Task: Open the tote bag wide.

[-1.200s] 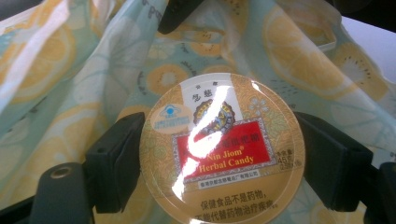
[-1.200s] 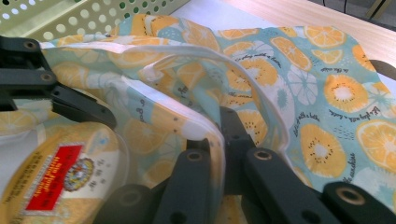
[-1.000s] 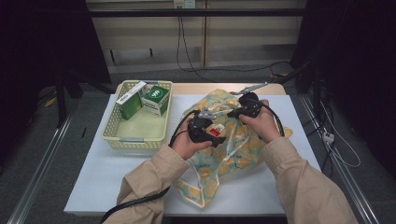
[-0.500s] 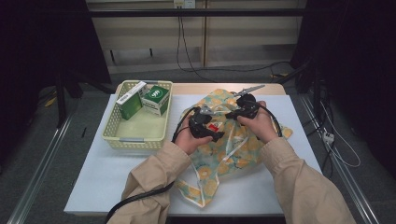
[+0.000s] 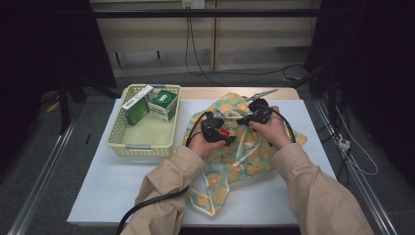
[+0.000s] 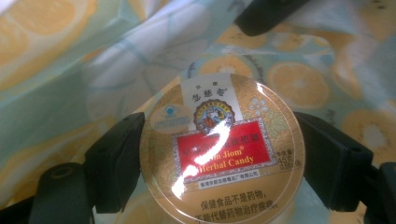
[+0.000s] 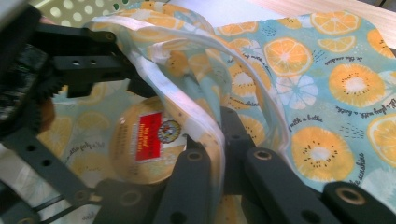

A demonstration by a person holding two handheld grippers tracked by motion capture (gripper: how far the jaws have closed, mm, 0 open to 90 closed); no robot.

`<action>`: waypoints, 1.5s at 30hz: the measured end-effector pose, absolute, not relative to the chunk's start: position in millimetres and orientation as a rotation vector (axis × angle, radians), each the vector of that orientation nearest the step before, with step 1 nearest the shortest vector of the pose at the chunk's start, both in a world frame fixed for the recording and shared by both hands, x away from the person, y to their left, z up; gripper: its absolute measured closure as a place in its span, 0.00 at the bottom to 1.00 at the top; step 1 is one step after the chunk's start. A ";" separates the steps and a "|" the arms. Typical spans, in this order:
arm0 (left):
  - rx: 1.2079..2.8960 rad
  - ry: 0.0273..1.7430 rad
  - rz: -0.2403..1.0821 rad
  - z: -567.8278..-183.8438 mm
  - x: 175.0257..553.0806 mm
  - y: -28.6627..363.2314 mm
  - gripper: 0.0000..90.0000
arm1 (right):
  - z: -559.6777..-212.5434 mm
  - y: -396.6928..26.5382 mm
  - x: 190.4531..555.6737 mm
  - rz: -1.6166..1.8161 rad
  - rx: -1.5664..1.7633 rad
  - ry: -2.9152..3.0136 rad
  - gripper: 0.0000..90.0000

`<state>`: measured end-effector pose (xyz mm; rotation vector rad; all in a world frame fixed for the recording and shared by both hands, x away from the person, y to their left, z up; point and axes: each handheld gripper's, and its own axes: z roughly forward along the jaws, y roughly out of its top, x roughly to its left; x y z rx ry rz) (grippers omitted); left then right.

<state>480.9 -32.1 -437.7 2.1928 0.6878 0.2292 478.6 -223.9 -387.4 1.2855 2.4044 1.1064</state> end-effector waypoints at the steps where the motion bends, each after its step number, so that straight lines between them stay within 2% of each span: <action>1: 2.192 0.691 0.230 -438.7 481.9 -32.7 0.23 | -387.2 -223.8 478.4 1.099 1.286 2.407 1.00; 3: 2.195 0.709 0.259 -439.5 482.5 -34.0 0.23 | -387.8 -224.2 478.6 1.092 1.284 2.409 1.00; 4: 2.190 0.691 0.224 -440.2 484.1 -33.4 0.23 | -388.4 -224.5 478.9 1.090 1.283 2.409 1.00; 14: 2.208 0.701 0.244 -445.6 489.0 -37.3 0.23 | -396.7 -227.3 484.7 1.076 1.322 2.409 1.00; 22: 2.195 0.727 0.273 -449.2 510.0 -49.2 0.23 | -395.9 -226.0 483.9 1.082 1.311 2.414 1.00; 23: 2.186 0.736 0.307 -449.8 512.9 -51.3 0.23 | -395.9 -226.3 483.8 1.081 1.312 2.413 1.00; 27: 2.171 0.697 0.286 -451.9 521.2 -56.0 0.18 | -395.8 -228.3 483.4 1.070 1.321 2.410 1.00; 30: 2.187 0.683 0.248 -447.2 516.3 -55.0 0.14 | -395.5 -231.6 483.8 1.071 1.329 2.401 1.00; 35: 2.203 0.650 0.215 -438.4 499.9 -46.4 0.14 | -397.6 -233.4 483.8 1.068 1.343 2.394 1.00; 45: 2.192 0.613 0.178 -411.1 466.8 -6.9 0.12 | -397.4 -224.8 474.6 1.052 1.322 2.392 1.00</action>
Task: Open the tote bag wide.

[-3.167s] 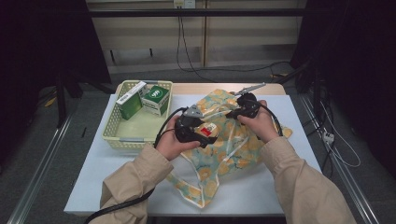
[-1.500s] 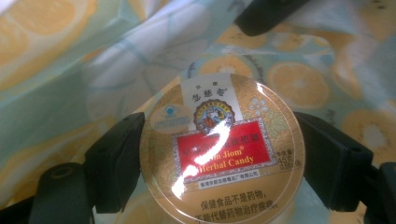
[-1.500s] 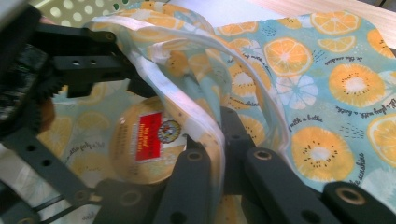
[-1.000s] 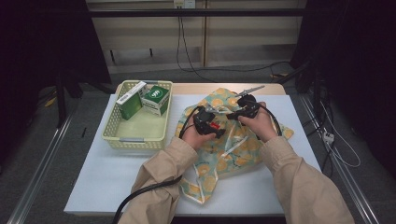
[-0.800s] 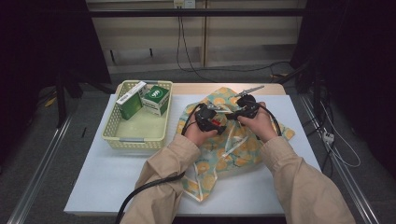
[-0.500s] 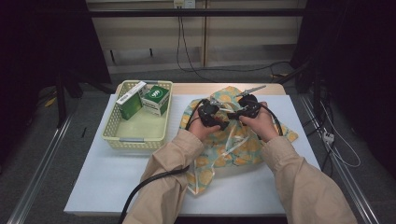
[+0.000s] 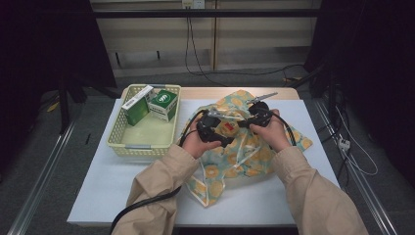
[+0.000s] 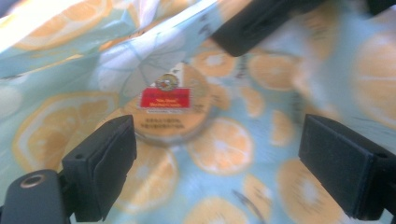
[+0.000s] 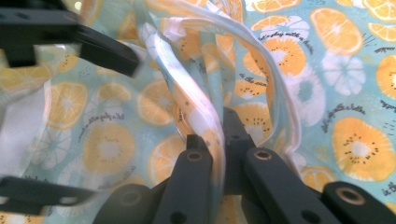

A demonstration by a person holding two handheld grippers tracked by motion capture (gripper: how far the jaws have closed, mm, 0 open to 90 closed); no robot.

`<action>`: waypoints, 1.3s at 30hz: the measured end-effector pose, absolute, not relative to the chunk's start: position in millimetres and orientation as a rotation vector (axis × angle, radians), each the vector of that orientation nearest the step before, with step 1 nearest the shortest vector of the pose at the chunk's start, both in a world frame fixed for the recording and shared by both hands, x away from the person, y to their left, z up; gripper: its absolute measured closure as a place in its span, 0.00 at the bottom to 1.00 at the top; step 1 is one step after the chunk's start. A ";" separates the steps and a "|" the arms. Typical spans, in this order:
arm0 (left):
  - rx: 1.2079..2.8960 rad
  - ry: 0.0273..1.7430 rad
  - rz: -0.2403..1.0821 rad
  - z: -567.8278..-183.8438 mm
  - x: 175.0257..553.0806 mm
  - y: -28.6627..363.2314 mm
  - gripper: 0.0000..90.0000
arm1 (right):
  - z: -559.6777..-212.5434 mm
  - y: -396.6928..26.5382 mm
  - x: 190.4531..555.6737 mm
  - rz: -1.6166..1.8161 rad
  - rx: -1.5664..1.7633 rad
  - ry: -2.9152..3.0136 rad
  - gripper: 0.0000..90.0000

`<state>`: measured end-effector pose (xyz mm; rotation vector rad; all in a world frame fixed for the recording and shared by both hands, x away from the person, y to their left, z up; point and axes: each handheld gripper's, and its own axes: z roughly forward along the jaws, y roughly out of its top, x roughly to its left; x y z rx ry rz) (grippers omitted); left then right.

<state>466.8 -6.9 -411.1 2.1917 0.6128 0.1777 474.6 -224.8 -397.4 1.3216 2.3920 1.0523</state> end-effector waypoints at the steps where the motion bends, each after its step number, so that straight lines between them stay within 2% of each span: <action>1: 2.198 0.611 0.188 -407.4 463.8 -2.5 0.12 | -397.2 -224.3 474.1 1.052 1.322 2.392 1.00; 6: 2.189 0.589 0.178 -386.5 453.6 22.2 0.12 | -393.6 -222.1 472.0 1.057 1.320 2.380 1.00; 8: 2.202 0.602 0.225 -377.7 450.7 31.4 0.11 | -392.9 -222.1 471.1 1.060 1.315 2.383 1.00; 9: 2.189 0.589 0.196 -376.1 452.0 35.3 0.11 | -393.0 -222.0 470.7 1.063 1.313 2.383 1.00; 13: 2.191 0.629 0.247 -366.7 458.3 58.0 0.11 | -392.8 -220.8 468.7 1.067 1.315 2.386 1.00; 14: 2.189 0.664 0.295 -365.2 459.3 63.1 0.11 | -392.7 -220.6 468.3 1.071 1.311 2.386 1.00; 15: 2.177 0.661 0.264 -364.5 462.7 69.7 0.11 | -392.4 -220.4 467.8 1.074 1.311 2.385 1.00; 17: 2.164 0.684 0.285 -361.8 467.0 80.9 0.11 | -391.6 -220.1 467.1 1.073 1.303 2.387 1.00; 26: 2.141 0.737 0.298 -358.2 481.3 108.6 0.11 | -390.2 -222.3 466.3 1.085 1.304 2.387 1.00; 27: 2.136 0.765 0.326 -358.5 481.8 110.2 0.10 | -390.0 -222.6 466.2 1.087 1.306 2.386 1.00; 29: 2.122 0.763 0.298 -359.4 486.3 115.7 0.06 | -389.8 -223.3 466.3 1.087 1.303 2.384 1.00; 39: 2.113 0.828 0.330 -364.9 503.2 135.5 0.06 | -388.5 -224.4 465.9 1.089 1.306 2.382 1.00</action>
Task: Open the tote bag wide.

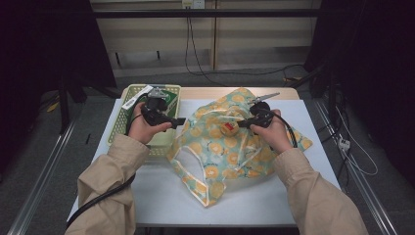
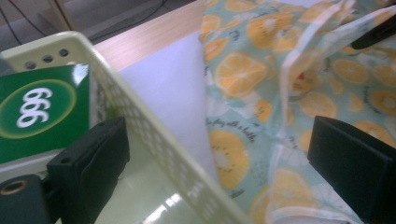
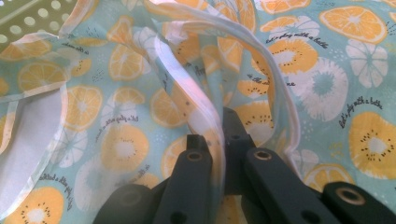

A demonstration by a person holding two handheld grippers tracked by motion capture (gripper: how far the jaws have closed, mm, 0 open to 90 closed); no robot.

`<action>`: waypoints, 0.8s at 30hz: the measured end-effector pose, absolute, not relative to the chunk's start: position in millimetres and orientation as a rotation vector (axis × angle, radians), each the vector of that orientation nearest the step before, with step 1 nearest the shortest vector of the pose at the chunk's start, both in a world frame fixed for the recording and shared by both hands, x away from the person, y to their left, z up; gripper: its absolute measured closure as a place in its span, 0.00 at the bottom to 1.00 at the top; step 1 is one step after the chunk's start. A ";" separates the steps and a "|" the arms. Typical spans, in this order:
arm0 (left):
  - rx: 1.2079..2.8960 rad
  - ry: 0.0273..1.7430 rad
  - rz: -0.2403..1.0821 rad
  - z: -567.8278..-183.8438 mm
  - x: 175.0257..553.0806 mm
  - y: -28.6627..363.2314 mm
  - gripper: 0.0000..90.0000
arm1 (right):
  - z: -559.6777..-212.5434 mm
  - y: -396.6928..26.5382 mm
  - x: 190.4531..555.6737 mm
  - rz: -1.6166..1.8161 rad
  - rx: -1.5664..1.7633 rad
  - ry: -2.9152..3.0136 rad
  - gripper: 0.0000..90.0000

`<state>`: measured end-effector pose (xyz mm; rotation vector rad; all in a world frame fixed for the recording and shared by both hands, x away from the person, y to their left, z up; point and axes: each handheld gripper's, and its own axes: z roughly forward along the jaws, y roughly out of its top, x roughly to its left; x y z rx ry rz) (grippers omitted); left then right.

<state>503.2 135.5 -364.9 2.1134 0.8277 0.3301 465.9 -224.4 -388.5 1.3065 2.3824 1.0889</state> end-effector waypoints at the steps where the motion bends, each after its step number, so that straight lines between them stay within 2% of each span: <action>1: 2.115 0.834 0.333 -365.6 505.0 138.0 0.06 | -388.7 -224.5 465.9 1.089 1.306 2.382 1.00; 15: 2.125 0.968 0.410 -381.0 531.5 164.8 0.06 | -388.2 -226.6 466.4 1.093 1.307 2.383 1.00; 24: 2.141 1.039 0.477 -392.4 550.5 168.2 0.06 | -387.8 -228.0 467.1 1.100 1.315 2.385 1.00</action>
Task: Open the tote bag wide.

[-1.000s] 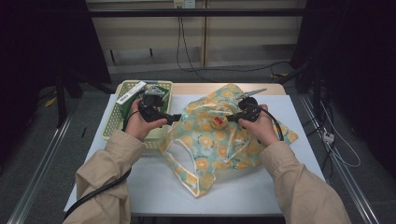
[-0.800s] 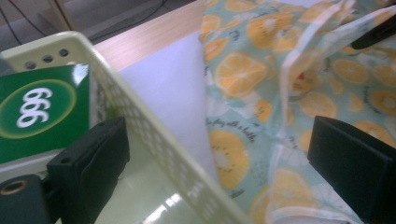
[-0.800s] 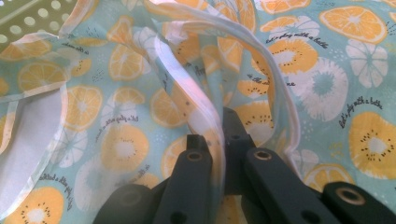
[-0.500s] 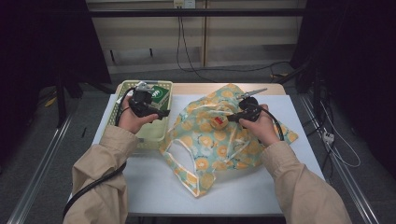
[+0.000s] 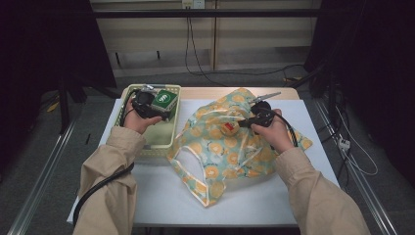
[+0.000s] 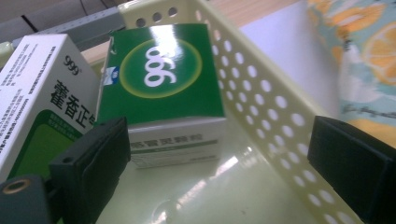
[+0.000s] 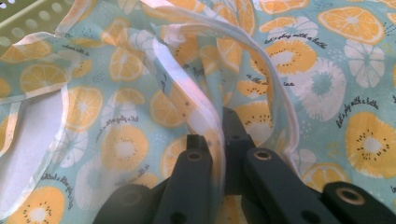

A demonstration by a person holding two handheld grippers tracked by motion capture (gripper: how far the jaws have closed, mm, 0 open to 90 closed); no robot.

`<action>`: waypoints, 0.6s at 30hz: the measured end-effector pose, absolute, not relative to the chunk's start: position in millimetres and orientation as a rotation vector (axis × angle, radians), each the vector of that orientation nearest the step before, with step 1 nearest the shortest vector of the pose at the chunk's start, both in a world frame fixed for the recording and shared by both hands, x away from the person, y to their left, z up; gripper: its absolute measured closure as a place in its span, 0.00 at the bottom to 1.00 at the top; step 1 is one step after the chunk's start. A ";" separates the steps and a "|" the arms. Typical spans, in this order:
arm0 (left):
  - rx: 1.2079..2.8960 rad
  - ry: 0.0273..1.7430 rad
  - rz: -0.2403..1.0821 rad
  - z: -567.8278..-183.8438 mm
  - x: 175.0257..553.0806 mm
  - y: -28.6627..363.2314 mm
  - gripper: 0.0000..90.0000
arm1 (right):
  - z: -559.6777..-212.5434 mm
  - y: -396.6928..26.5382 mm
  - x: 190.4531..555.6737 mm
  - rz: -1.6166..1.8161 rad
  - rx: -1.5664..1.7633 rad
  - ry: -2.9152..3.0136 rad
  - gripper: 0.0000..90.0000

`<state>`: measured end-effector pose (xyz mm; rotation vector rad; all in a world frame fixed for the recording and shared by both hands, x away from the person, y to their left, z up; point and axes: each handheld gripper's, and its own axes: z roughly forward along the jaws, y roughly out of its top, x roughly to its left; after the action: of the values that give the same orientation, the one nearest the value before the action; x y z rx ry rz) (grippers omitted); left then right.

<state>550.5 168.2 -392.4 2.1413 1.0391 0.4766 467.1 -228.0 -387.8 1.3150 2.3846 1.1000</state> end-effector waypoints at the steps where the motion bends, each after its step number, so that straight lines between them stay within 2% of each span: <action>1: 2.147 1.051 0.485 -393.5 552.4 168.7 0.07 | -387.8 -228.1 467.1 1.099 1.314 2.382 1.00; 7: 2.146 1.078 0.510 -402.0 564.1 169.4 0.06 | -387.2 -230.4 468.4 1.094 1.321 2.387 1.00; 14: 2.155 1.106 0.552 -406.9 577.4 166.9 0.00 | -388.2 -230.3 470.2 1.092 1.319 2.391 1.00; 18: 2.132 1.121 0.561 -407.5 580.8 168.6 0.01 | -389.3 -229.6 470.5 1.086 1.325 2.395 1.00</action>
<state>580.8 168.6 -407.5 2.1319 1.1214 0.5610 470.5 -229.6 -389.3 1.3250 2.3949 1.0858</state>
